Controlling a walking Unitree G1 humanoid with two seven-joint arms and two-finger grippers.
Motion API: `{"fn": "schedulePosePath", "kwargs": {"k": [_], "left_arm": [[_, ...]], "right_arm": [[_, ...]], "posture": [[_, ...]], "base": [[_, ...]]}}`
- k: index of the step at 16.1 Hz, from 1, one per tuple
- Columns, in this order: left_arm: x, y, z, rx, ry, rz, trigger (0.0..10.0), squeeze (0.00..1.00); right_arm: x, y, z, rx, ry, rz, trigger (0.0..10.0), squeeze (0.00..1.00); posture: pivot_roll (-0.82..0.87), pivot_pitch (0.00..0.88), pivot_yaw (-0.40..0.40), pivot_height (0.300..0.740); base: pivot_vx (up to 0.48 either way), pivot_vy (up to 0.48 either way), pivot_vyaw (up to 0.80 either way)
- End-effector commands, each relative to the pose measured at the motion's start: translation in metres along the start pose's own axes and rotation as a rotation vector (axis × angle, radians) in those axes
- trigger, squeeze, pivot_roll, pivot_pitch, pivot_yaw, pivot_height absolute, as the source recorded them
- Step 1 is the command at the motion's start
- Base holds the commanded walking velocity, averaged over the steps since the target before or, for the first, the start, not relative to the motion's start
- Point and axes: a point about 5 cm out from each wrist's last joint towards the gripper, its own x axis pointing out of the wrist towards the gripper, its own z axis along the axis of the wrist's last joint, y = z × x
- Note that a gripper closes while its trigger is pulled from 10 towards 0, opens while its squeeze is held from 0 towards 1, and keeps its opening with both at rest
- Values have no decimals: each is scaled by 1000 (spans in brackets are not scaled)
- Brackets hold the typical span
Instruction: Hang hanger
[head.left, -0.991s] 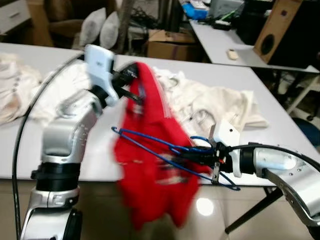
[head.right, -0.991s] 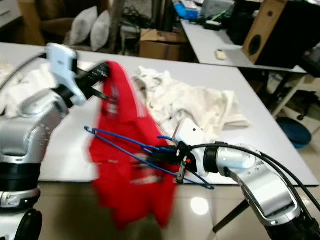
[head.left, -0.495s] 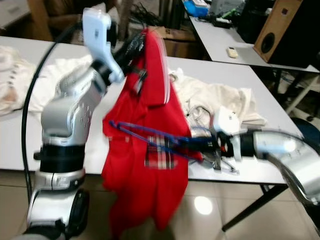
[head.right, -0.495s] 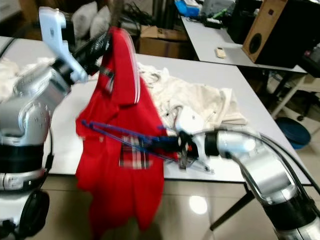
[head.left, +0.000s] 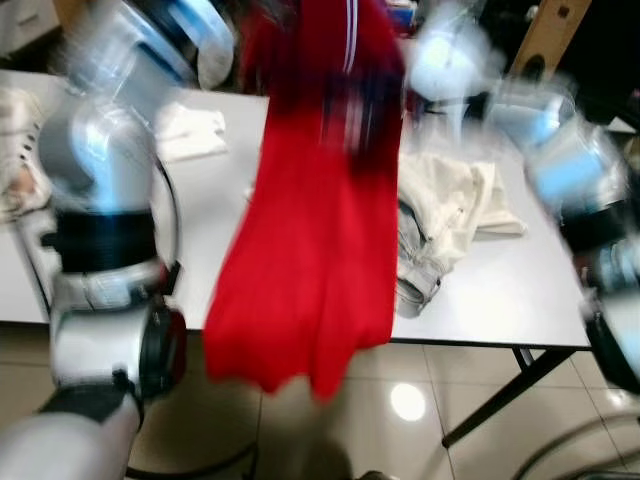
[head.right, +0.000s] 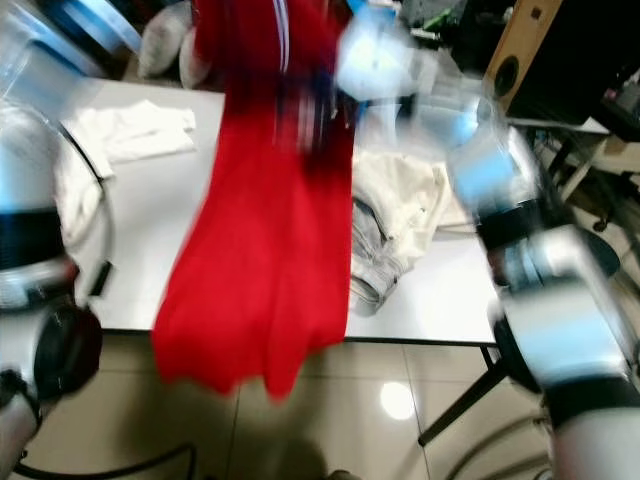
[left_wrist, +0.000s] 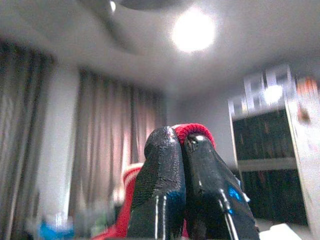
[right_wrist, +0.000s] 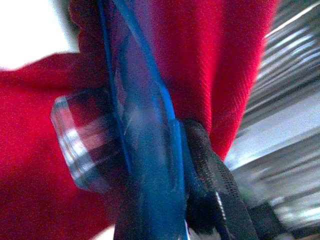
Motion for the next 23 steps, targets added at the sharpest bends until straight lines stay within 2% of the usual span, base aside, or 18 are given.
{"fn": "schedulePosePath", "kwargs": {"k": [1,2,3,4,5,7,8,10,11,12,14,16,18,20,22,23], "left_arm": [[3,0,32,34,-165,4,10000,0],[1,2,37,29,-207,29,10000,0],[1,3,37,23,-215,38,10000,0],[-2,4,34,22,-212,48,10000,0],[-8,4,23,14,-169,58,10000,0],[-15,1,3,1,-99,61,10000,0],[-28,-6,-35,-4,47,64,10000,0],[-64,-16,-112,59,418,104,10000,0],[-78,-13,-134,71,529,172,10000,0],[-82,-12,-139,73,554,203,10000,0],[-80,2,-144,20,545,315,10000,0],[-78,13,-150,53,569,339,10000,0],[-87,26,-164,123,659,383,10000,0],[-114,32,-180,264,813,349,10000,0],[-136,32,-187,285,900,288,10000,0],[-158,30,-192,249,950,246,10000,0]], "right_arm": [[-7,-42,27,18,-188,-212,10000,0],[-8,-48,37,-3,-267,-243,10000,0],[-8,-48,37,7,-285,-244,10000,0],[-8,-36,33,-21,-312,-216,10000,0],[-8,-16,21,-60,-308,-181,10000,0],[-10,6,6,-63,-293,-139,10000,0],[-16,35,-18,-41,-245,-54,10000,0],[-39,99,-61,45,-120,253,10000,0],[-54,126,-74,99,-81,403,10000,0],[-61,136,-77,117,-71,459,10000,0],[-88,161,-82,197,-72,615,10000,0],[-107,167,-81,218,-54,761,10000,0],[-125,158,-75,231,-32,836,10000,0],[-138,140,-70,241,-9,816,10000,0],[-147,122,-64,270,2,779,10000,0],[-154,97,-52,299,-20,702,10000,0]], "posture": [[-32,0,-112,740],[-31,0,-113,740],[-31,0,-113,740],[-31,0,-117,740],[-32,0,-113,740],[-33,0,-109,740],[-38,0,-97,740],[-45,0,-88,740],[-49,0,-83,740],[-50,0,-81,740],[-50,0,-79,740],[-53,0,-67,740],[-55,0,-63,740],[-62,0,-46,740],[-63,0,-39,740],[-61,0,-38,740]], "base": [[0,0,0],[0,0,0],[0,0,0],[0,0,0],[0,0,0],[0,0,0],[0,0,0],[0,0,0],[0,0,0],[0,0,0],[0,0,0],[0,0,0],[0,0,0],[0,0,0],[0,0,0],[0,0,0]]}}
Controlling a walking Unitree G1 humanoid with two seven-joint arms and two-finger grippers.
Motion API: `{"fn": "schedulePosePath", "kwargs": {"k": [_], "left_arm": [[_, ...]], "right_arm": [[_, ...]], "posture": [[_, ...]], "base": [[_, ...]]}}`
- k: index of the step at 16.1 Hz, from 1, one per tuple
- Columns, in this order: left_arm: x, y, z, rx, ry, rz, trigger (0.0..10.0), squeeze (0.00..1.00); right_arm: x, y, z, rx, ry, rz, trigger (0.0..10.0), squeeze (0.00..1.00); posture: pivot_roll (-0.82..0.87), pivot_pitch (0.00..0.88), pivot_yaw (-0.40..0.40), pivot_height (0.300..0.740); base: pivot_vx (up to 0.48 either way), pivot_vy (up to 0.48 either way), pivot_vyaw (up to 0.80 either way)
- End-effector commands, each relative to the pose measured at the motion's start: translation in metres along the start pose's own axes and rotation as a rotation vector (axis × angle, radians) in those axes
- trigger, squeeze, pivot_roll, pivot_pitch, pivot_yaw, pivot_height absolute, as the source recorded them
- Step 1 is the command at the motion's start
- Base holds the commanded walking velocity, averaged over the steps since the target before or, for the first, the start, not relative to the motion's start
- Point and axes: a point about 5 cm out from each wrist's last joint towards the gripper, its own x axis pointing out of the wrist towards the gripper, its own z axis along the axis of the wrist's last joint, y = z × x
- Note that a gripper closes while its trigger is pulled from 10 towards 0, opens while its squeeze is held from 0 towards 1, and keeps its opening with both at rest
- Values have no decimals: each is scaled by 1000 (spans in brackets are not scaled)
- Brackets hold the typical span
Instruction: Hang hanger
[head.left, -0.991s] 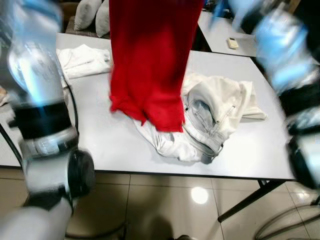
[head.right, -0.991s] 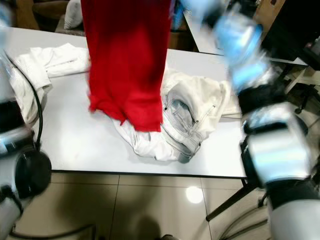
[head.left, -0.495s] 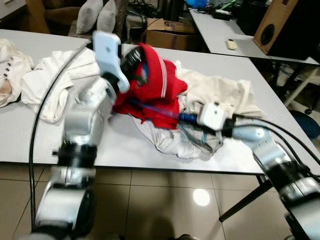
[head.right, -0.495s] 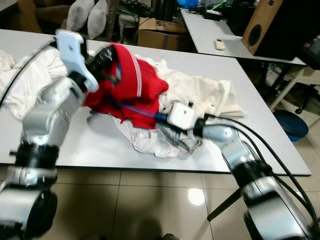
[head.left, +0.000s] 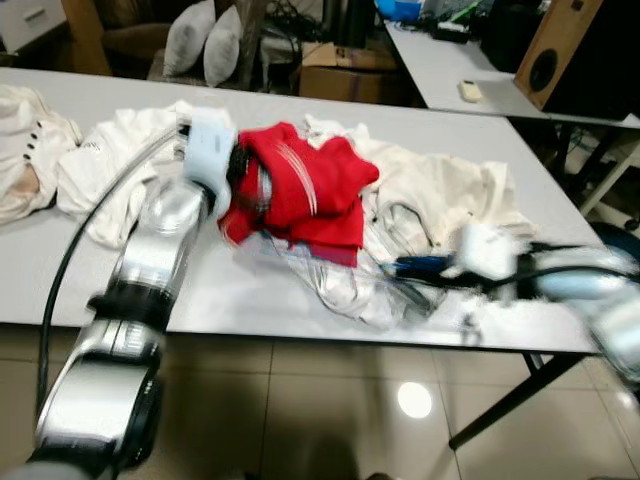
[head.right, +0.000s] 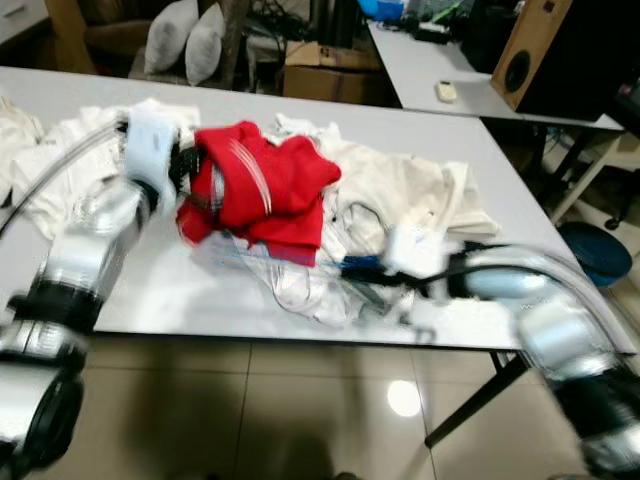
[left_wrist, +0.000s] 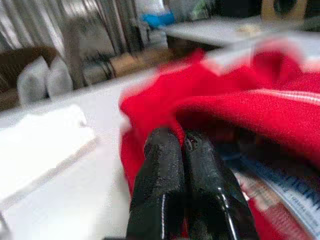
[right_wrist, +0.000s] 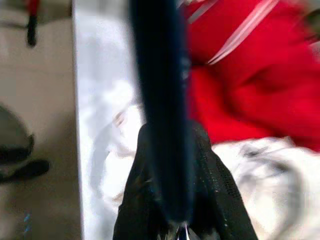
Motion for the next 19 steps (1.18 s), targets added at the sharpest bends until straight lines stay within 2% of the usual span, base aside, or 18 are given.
{"fn": "schedulePosePath", "kwargs": {"k": [1,3,4,5,6,7,9,11,13,14,15,16,17,18,19], "left_arm": [[-3,-5,-3,28,11,-64,10000,0],[-15,-22,-15,4,20,-225,10000,0],[-30,-42,-16,7,8,-417,10000,941],[-45,-55,-20,100,36,-555,10000,1000],[-55,-57,-23,145,62,-607,10000,1000],[-59,-54,-22,153,69,-612,10000,1000],[-84,-40,-9,145,102,-656,10000,1000],[-98,-37,-1,129,132,-706,10000,1000],[-113,-26,6,144,194,-755,10000,1000],[-116,-22,11,141,183,-759,10000,1000],[-117,-14,20,101,115,-717,10000,1000],[-118,-3,34,32,0,-622,10000,1000],[-119,3,40,-4,-58,-560,10000,1000],[-118,11,48,-76,-158,-438,10000,188],[-114,11,48,-143,-208,-328,10000,0]], "right_arm": [[-16,-12,15,-4,-35,-63,10000,0],[-37,-23,24,30,-53,-168,10000,0],[-44,-26,20,62,-32,-245,10000,0],[-42,-24,11,96,16,-297,10000,0],[-34,-16,6,131,40,-306,10000,0],[-29,-12,4,148,44,-306,10000,0],[-12,2,-2,230,46,-370,10000,0],[-8,3,-1,257,26,-435,10000,0],[-5,-2,2,301,-23,-549,10000,0],[-5,-4,2,311,-29,-593,10000,0],[-3,-7,-2,327,-5,-638,10000,0],[-1,-5,-4,360,-7,-655,10000,0],[-1,-4,-3,383,-18,-675,10000,0],[-2,-3,-1,435,-50,-748,10000,0],[-2,-2,0,512,-95,-868,10000,0]], "posture": [[-56,3,-33,740],[-45,17,-38,740],[-47,23,-42,740],[-46,26,-49,740],[-45,26,-59,740],[-46,25,-61,740],[-60,31,-52,740],[-51,36,-47,740],[-33,38,-53,740],[-33,39,-52,740],[-33,37,-49,740],[-43,29,-38,740],[-48,28,-36,740],[-55,26,-33,740],[-52,29,-34,740]], "base": [[0,0,0],[0,0,0],[0,0,0],[0,0,0],[0,0,0],[0,0,0],[0,0,0],[0,0,0],[0,0,0],[0,0,0],[0,0,0],[0,0,0],[0,0,0],[0,0,0],[0,0,0]]}}
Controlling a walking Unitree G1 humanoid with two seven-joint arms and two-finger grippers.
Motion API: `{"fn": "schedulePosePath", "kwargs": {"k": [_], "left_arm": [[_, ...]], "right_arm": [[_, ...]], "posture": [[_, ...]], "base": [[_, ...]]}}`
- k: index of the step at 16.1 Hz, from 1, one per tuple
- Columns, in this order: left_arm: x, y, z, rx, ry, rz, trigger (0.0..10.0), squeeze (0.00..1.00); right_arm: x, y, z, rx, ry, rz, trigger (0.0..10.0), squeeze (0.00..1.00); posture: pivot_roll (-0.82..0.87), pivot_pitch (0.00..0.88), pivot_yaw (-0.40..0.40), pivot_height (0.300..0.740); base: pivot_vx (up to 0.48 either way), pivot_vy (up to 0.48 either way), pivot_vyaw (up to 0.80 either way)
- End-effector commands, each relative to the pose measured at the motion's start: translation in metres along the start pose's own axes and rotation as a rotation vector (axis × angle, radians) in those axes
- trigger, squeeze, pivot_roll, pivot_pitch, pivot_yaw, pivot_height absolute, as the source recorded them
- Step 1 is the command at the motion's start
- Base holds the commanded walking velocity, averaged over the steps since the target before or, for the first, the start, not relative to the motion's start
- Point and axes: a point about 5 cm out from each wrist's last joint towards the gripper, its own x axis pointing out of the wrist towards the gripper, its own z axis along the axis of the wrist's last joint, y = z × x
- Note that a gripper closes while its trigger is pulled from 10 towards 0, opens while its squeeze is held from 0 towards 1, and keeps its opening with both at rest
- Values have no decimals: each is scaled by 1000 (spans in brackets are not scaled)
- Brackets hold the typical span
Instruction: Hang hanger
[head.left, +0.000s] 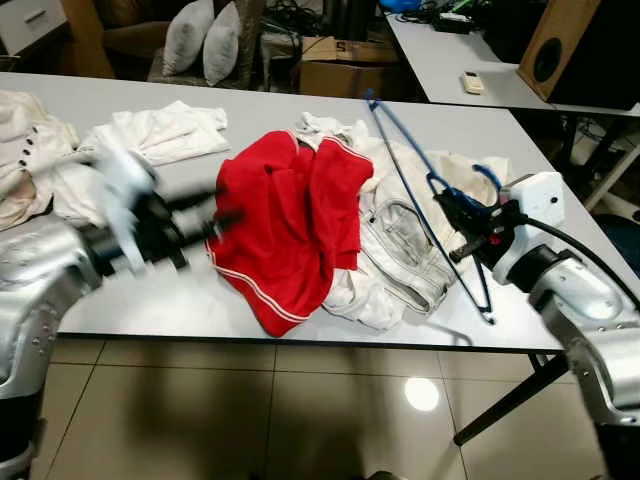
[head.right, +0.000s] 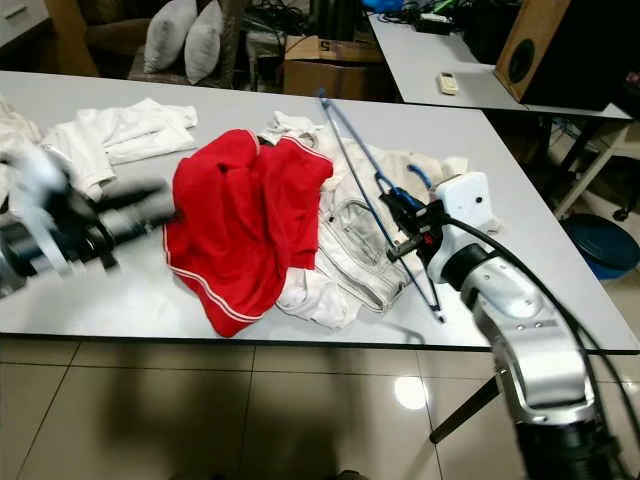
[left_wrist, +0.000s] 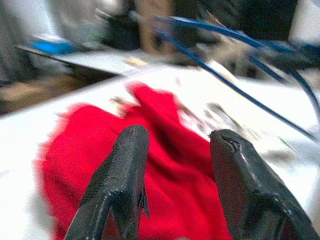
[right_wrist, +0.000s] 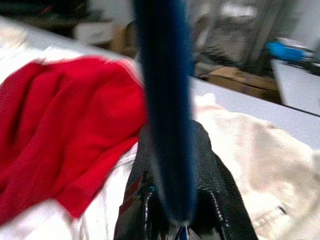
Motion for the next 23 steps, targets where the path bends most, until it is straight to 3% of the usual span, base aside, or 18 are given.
{"fn": "schedulePosePath", "kwargs": {"k": [1,3,4,6,7,8,10,13,16,23], "left_arm": [[9,-1,-2,-18,-51,149,10000,0],[17,-11,-18,-36,1,217,10000,0],[21,-18,-19,-30,-54,266,10000,0],[23,-23,-30,-66,-39,351,10000,0],[27,-27,-50,-30,69,409,10000,0],[31,-26,-54,-16,90,429,10000,0],[35,-26,-60,-31,99,478,10000,0],[40,-33,-66,-13,109,464,10000,0],[50,-30,-60,-14,74,494,10000,0],[32,-22,-71,-22,121,556,10000,0]], "right_arm": [[-4,-2,6,134,-50,-145,10000,0],[-3,6,2,175,-46,-181,10000,0],[-3,9,-5,216,-19,-226,10000,0],[-2,17,-8,225,-16,-225,10000,0],[0,31,-7,222,-17,-192,10000,0],[1,34,-7,213,-12,-179,10000,0],[1,37,-9,206,-2,-172,10000,0],[5,39,-12,176,11,-161,10000,0],[8,37,-13,171,29,-172,10000,0],[15,38,-14,223,-1,-194,10000,0]], "posture": [[-48,30,-36,740],[-43,28,-38,740],[-43,20,-41,740],[-45,10,-47,740],[-55,2,-41,740],[-54,2,-35,740],[-43,0,-25,740],[-44,0,-25,740],[-48,0,-36,740],[-35,0,-48,740]], "base": [[0,0,0],[0,0,0],[0,0,0],[0,0,0],[0,480,0],[0,480,0],[0,480,0],[0,435,0],[0,434,0],[0,434,0]]}}
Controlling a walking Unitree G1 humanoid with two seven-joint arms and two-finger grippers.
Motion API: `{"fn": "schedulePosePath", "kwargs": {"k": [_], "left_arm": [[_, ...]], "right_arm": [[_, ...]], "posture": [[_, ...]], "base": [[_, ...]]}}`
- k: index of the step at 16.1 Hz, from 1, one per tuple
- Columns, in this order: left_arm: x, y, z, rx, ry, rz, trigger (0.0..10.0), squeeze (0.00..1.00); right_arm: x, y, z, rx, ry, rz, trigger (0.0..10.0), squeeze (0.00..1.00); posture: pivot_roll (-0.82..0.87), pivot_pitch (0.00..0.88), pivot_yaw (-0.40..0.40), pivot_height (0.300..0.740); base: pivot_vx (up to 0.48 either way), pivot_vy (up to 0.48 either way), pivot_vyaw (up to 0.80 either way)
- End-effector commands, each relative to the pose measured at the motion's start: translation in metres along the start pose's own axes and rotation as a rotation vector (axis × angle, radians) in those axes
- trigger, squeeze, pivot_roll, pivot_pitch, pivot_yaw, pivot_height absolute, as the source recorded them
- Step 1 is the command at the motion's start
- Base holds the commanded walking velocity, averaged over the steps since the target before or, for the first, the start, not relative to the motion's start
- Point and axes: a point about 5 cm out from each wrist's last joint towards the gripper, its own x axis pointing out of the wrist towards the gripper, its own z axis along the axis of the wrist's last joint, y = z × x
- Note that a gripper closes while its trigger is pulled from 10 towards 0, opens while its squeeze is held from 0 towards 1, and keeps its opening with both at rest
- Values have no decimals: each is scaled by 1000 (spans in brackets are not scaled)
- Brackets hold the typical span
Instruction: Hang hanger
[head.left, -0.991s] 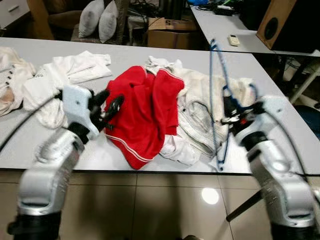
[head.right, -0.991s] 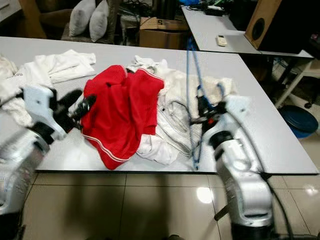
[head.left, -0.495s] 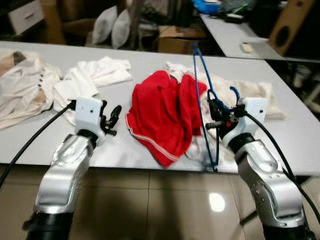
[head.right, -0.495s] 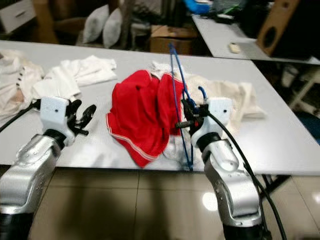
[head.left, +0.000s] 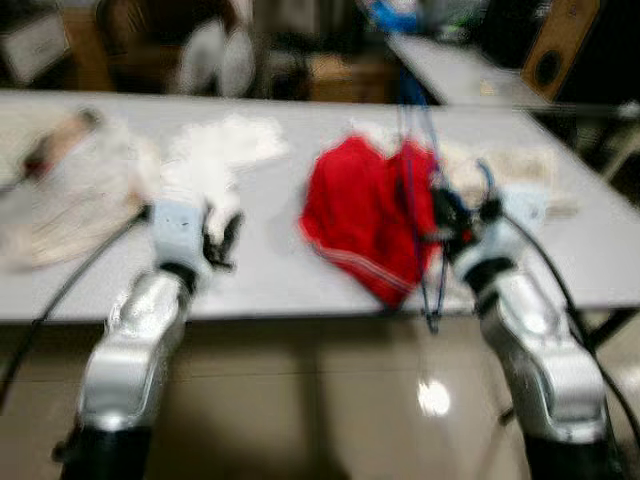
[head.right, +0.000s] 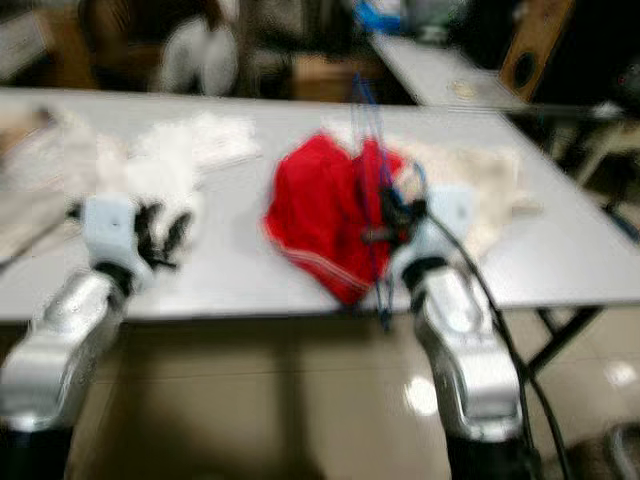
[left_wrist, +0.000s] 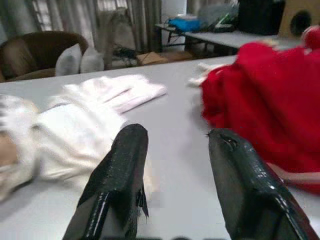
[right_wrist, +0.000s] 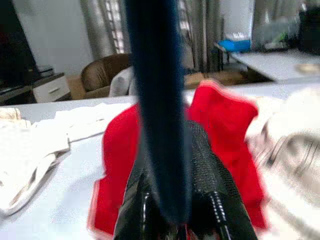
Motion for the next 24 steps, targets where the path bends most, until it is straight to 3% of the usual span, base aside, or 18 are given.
{"fn": "schedulePosePath", "kwargs": {"k": [1,4,11,24], "left_arm": [[-1,7,1,4,-3,31,10000,0],[-5,1,-7,13,25,0,10000,0],[4,-6,-8,6,20,-25,10000,0],[4,-4,-9,-9,16,-11,10000,0]], "right_arm": [[-1,4,0,9,-4,17,10000,0],[-5,7,-10,-12,18,35,10000,0],[-15,10,-30,-33,115,69,10000,0],[-15,11,-31,-47,116,76,10000,0]], "posture": [[-29,4,-48,740],[-31,10,-33,740],[-60,0,-15,740],[-58,0,-24,740]], "base": [[0,435,0],[0,436,0],[0,433,0],[0,355,0]]}}
